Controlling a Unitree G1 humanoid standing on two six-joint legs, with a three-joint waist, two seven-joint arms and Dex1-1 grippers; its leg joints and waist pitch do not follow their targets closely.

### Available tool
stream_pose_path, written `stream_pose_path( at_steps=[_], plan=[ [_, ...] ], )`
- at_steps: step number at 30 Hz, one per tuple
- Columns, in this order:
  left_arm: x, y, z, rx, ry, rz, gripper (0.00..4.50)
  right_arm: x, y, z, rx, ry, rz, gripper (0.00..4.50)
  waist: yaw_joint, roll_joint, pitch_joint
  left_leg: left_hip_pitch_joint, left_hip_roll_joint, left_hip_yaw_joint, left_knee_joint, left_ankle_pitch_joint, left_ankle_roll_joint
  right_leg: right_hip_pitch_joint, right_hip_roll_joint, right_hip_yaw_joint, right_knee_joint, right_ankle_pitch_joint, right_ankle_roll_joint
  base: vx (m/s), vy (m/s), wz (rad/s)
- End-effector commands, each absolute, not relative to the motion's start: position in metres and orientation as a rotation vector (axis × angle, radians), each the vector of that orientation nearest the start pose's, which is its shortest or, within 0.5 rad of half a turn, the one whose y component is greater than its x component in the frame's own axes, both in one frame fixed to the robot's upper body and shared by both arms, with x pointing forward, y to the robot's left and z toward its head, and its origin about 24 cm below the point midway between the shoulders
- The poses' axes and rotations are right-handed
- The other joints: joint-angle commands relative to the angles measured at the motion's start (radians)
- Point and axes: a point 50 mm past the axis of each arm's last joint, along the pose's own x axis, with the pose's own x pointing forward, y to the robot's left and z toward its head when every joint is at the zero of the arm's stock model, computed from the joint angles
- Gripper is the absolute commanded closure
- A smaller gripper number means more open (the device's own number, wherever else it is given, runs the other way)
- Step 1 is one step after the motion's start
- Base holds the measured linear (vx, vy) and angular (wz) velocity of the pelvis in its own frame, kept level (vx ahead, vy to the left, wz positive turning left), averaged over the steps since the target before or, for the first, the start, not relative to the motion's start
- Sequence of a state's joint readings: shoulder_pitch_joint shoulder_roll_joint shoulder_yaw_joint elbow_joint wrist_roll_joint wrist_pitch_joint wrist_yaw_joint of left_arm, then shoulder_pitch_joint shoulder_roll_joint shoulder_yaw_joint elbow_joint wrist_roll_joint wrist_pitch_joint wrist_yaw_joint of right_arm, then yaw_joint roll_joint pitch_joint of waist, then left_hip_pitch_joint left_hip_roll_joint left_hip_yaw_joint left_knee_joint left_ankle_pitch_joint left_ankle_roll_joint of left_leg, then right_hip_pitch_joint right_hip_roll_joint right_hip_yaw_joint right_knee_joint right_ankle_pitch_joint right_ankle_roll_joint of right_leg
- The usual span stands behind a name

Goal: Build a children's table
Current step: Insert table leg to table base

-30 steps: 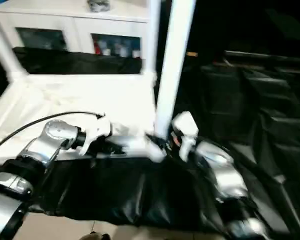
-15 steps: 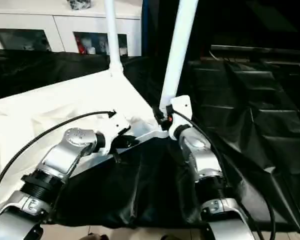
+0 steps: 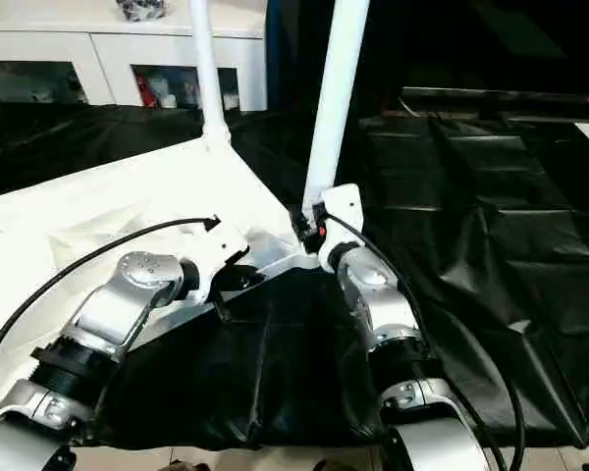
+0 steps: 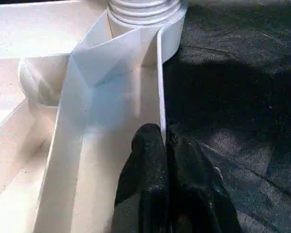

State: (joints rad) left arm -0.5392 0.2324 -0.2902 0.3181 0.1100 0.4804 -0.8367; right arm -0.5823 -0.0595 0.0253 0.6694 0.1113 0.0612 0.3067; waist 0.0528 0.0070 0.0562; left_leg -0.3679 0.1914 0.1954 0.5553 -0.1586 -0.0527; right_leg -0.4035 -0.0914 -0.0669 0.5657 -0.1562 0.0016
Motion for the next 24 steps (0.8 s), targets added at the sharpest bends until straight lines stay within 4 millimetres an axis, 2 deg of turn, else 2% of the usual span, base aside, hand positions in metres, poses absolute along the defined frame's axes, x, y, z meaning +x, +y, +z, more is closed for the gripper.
stream_pose_path(
  at_steps=[1, 4, 8, 9, 11, 13, 15, 16, 23, 24],
  plan=[
    [0.315, 0.078, 0.079, 0.4, 0.347, -1.09, 4.5, 0.339, -0.102, 0.025, 0.025, 0.289, 0.465, 1.62, 0.008, 0.006, -0.067, 0.014, 0.036, -0.018, -0.066, -0.32, -0.007, 0.039, -0.051, 0.039, -0.057, -0.254, -0.207, 0.0, 0.0, 0.0],
    [0.315, 0.08, 0.079, 0.401, 0.346, -1.093, 4.5, 0.341, -0.102, 0.032, 0.021, 0.244, 0.49, 1.34, 0.015, 0.004, -0.071, 0.013, 0.034, -0.014, -0.059, -0.272, 0.008, 0.042, -0.051, 0.04, -0.048, -0.187, -0.225, 0.0, 0.0, 0.0],
    [0.317, 0.086, 0.079, 0.412, 0.346, -1.115, 4.5, 0.341, -0.105, 0.042, -0.002, 0.189, 0.565, 1.1, 0.021, 0.003, -0.076, 0.004, 0.031, -0.012, -0.049, -0.187, 0.042, 0.049, -0.049, 0.04, -0.032, -0.085, -0.247, 0.0, 0.0, 0.0],
    [0.317, 0.089, 0.079, 0.411, 0.349, -1.124, 4.5, 0.339, -0.106, 0.043, -0.008, 0.182, 0.597, 0.95, 0.022, 0.002, -0.076, 0.003, 0.031, -0.012, -0.048, -0.183, 0.046, 0.049, -0.048, 0.039, -0.031, -0.082, -0.249, 0.0, 0.0, 0.0],
    [0.318, 0.091, 0.079, 0.415, 0.349, -1.135, 4.5, 0.336, -0.107, 0.045, -0.01, 0.174, 0.632, 0.95, 0.028, 0.001, -0.076, 0.005, 0.031, -0.01, -0.045, -0.186, 0.058, 0.046, -0.048, 0.039, -0.033, -0.095, -0.248, 0.0, 0.0, 0.0],
    [0.32, 0.096, 0.079, 0.427, 0.35, -1.145, 4.5, 0.332, -0.11, 0.046, -0.017, 0.163, 0.684, 0.95, 0.036, 0.003, -0.073, 0.007, 0.036, -0.012, -0.047, -0.205, 0.053, 0.042, -0.047, 0.038, -0.035, -0.131, -0.239, 0.0, 0.0, 0.0],
    [0.32, 0.101, 0.078, 0.445, 0.35, -1.182, 4.5, 0.327, -0.116, 0.048, -0.029, 0.154, 0.746, 0.95, 0.038, -0.002, -0.072, 0.008, 0.035, -0.012, -0.049, -0.231, 0.042, 0.043, -0.045, 0.038, -0.039, -0.168, -0.226, 0.0, 0.0, 0.0],
    [0.32, 0.103, 0.078, 0.453, 0.349, -1.199, 4.5, 0.325, -0.118, 0.049, -0.033, 0.151, 0.767, 0.95, 0.039, 0.002, -0.072, 0.011, 0.037, -0.012, -0.049, -0.246, 0.035, 0.039, -0.048, 0.04, -0.039, -0.181, -0.224, 0.0, 0.0, 0.0],
    [0.318, 0.113, 0.076, 0.461, 0.371, -1.312, 4.5, 0.314, -0.133, 0.055, -0.073, 0.142, 0.907, 0.95, 0.045, 0.0, -0.074, 0.01, 0.038, -0.011, -0.046, -0.237, 0.038, 0.04, -0.05, 0.04, -0.035, -0.171, -0.228, 0.0, 0.0, 0.0],
    [0.316, 0.115, 0.075, 0.487, 0.378, -1.354, 4.5, 0.307, -0.136, 0.055, -0.088, 0.16, 0.974, 0.95, 0.051, 0.001, -0.075, 0.009, 0.038, -0.011, -0.045, -0.224, 0.046, 0.041, -0.048, 0.039, -0.034, -0.159, -0.229, 0.0, 0.0, 0.0]
  ],
)
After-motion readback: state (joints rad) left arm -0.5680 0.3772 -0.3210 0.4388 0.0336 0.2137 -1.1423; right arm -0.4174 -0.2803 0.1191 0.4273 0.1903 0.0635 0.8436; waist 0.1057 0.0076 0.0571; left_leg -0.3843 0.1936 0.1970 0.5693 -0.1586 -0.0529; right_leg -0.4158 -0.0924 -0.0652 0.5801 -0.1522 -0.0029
